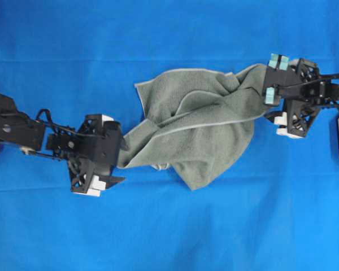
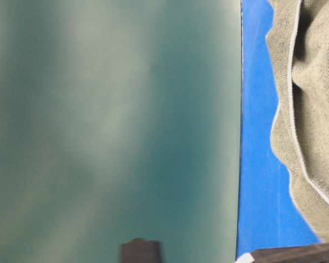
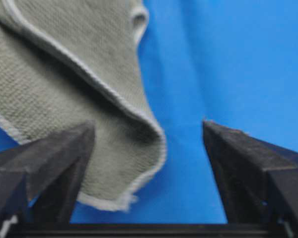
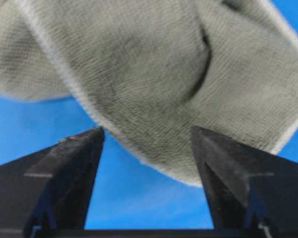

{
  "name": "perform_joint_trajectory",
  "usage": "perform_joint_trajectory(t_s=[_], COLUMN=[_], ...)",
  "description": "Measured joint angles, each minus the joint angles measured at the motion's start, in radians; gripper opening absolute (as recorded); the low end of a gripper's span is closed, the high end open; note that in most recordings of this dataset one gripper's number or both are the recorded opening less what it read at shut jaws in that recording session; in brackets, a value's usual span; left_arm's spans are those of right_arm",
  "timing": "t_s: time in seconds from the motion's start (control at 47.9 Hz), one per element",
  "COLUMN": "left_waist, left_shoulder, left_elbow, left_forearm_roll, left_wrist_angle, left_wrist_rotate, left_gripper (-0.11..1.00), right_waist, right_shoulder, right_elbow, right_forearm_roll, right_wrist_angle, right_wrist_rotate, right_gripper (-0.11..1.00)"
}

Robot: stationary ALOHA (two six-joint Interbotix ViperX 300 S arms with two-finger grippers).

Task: Fold a large towel.
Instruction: 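Reach both grippers to opposite corners of the grey towel and grasp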

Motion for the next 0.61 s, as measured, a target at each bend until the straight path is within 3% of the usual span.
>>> perform_joint_trajectory(t_s=[0.167,0.23,0.439,0.501,0.606], left_waist=[0.005,0.011,0.046,0.058,0.08], left_shoulder=[0.026,0.026,0.026,0.025,0.005], left_elbow=[-0.005,-0.008,-0.023,-0.026,-0.026], left_forearm_roll=[0.0,0.0,0.0,0.0,0.002], left_wrist_angle=[0.009,0.028,0.109,0.123,0.146], left_wrist_rotate=[0.023,0.026,0.029,0.029,0.029], left_gripper=[0.79,0.73,0.15,0.02,0.01], right_waist=[-0.04,-0.049,-0.058,-0.06,-0.06], right_shoulder=[0.063,0.074,0.075,0.074,0.029], right_elbow=[-0.002,-0.002,-0.003,-0.005,-0.009], right_forearm_roll=[-0.025,-0.035,-0.064,-0.064,-0.064], right_wrist_angle=[-0.037,-0.038,-0.041,-0.04,-0.018], right_wrist_rotate=[0.0,0.0,-0.003,0.002,0.008], right_gripper=[0.65,0.59,0.03,0.02,0.02])
